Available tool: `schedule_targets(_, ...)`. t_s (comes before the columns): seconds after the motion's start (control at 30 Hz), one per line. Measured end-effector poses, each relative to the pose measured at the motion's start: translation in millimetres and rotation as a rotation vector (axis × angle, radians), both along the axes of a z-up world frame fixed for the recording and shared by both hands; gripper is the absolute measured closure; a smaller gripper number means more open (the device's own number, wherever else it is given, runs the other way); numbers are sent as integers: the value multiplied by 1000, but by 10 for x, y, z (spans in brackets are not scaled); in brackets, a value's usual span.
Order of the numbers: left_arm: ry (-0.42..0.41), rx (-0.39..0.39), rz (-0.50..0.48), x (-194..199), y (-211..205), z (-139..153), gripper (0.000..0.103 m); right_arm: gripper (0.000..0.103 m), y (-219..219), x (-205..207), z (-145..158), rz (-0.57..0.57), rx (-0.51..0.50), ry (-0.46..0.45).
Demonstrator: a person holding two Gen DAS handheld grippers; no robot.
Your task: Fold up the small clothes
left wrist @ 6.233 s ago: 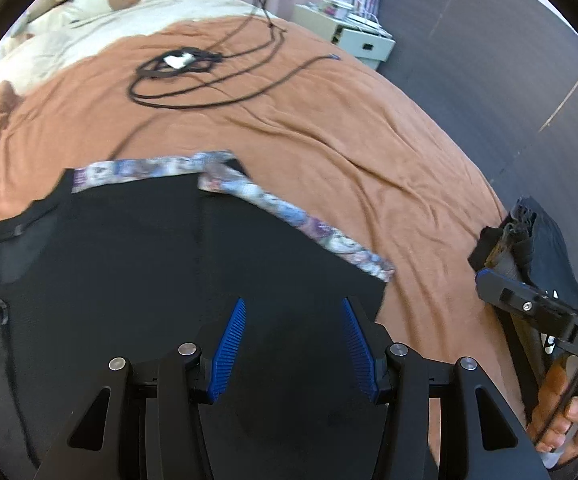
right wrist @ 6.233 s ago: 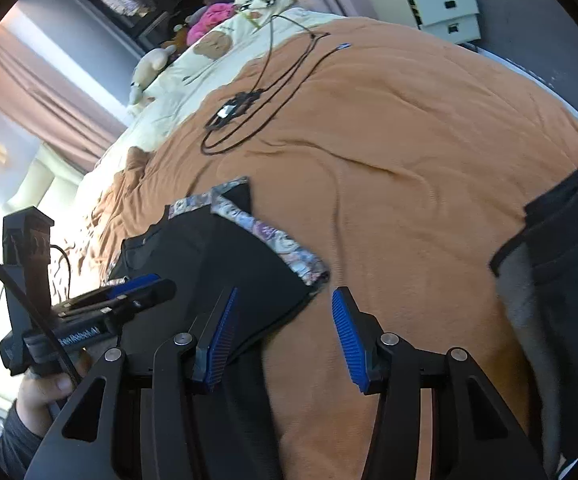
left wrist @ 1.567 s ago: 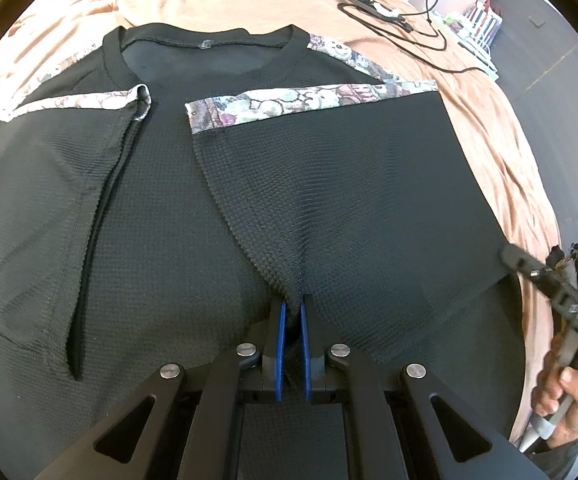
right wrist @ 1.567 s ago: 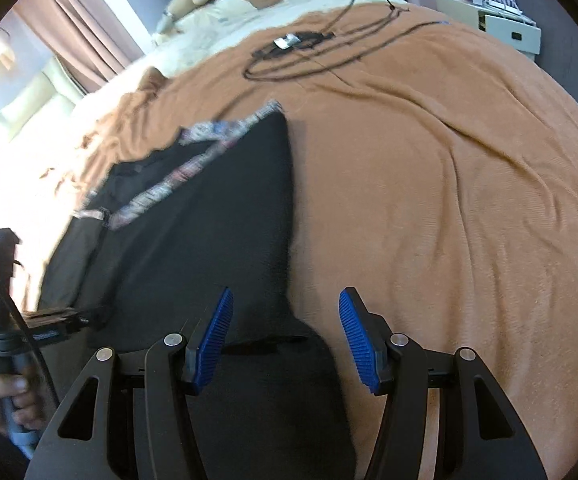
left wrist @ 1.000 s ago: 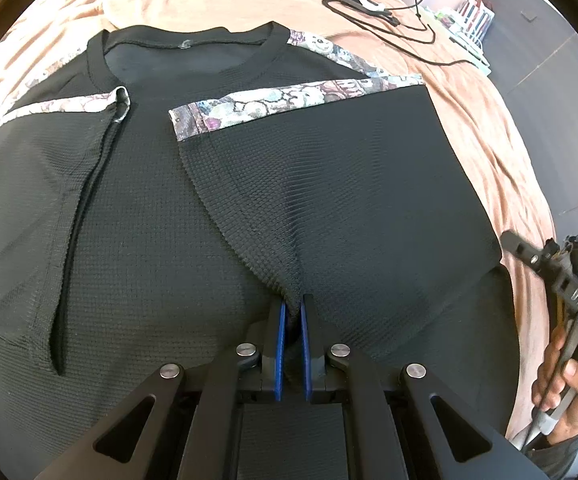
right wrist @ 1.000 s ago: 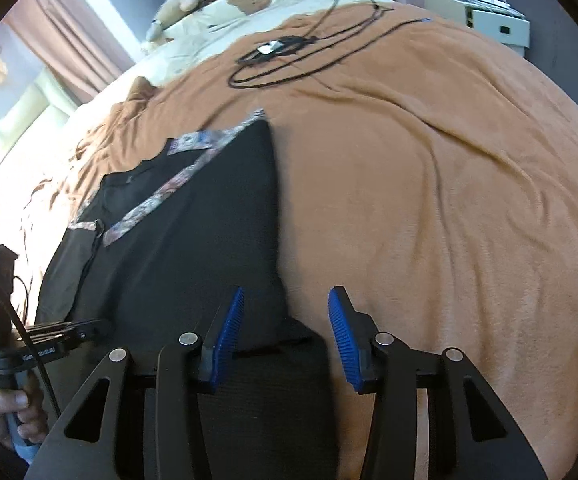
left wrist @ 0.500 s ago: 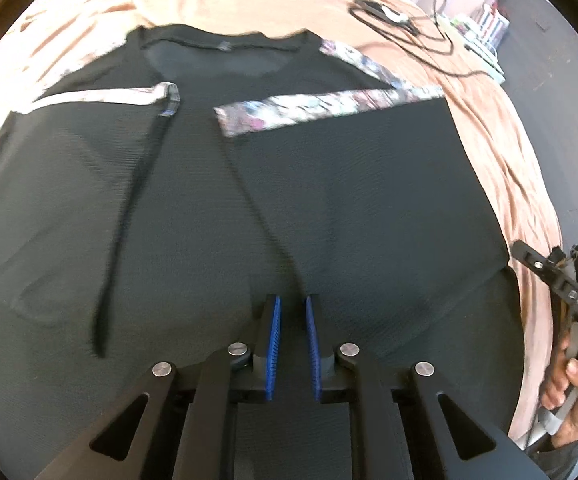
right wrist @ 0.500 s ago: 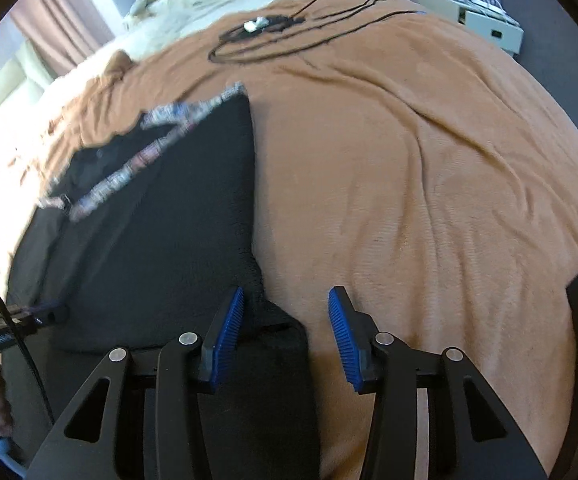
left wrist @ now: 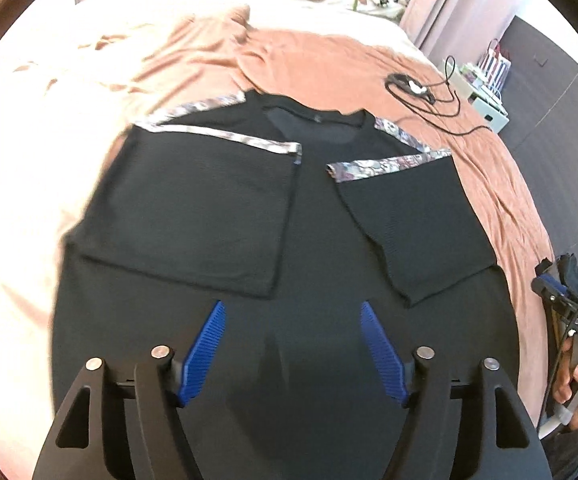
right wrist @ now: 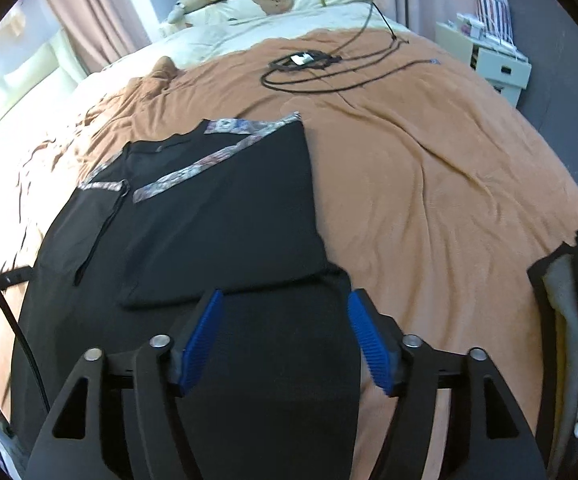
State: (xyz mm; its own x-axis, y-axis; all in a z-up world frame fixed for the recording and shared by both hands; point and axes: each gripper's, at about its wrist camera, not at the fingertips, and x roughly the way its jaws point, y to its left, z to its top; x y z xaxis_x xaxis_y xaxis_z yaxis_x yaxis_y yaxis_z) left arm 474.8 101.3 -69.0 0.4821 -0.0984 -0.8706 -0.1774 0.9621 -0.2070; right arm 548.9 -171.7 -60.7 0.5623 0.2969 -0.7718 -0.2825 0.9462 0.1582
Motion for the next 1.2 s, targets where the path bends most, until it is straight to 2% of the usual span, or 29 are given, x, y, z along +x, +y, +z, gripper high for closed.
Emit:
schedule_targets(0.07,-13,9,5,-174,82,73,25,20,-5,-151,71,5,3,-16)
schedule_targets(0.2,-38,26,9,-485,187,218,18,15,-9,-423,191,10,5,-37)
schedule_targets(0.4,-97,45,9,-977,325,418,9,14,15,-886,319,28,8,-79)
schedule_targets(0.7,-146,13,58,-1648,601,500,9,14,-141,-1533,373,20,23,-106)
schedule_targets(0.77,-157,4,79,-1813,678,501,9,0,-185,-1655,378,-5,6,-105)
schedule_targets(0.87,-175,-8,98,-2032,750,509,9,0,-218,-1889,404,-29,-27,-110)
schedule_targets(0.97,-203,-24,105,-2269,791,533,1,0,-219,-2109,457,-27,-36,-120)
schedule_targets(1.03,-225,-23,107,-2426,790,554,0,0,-212,-2263,490,-26,-41,-127)
schedule_targets(1.2,-242,-32,106,-2774,795,522,0,0,-304,-2558,535,-19,-9,-129)
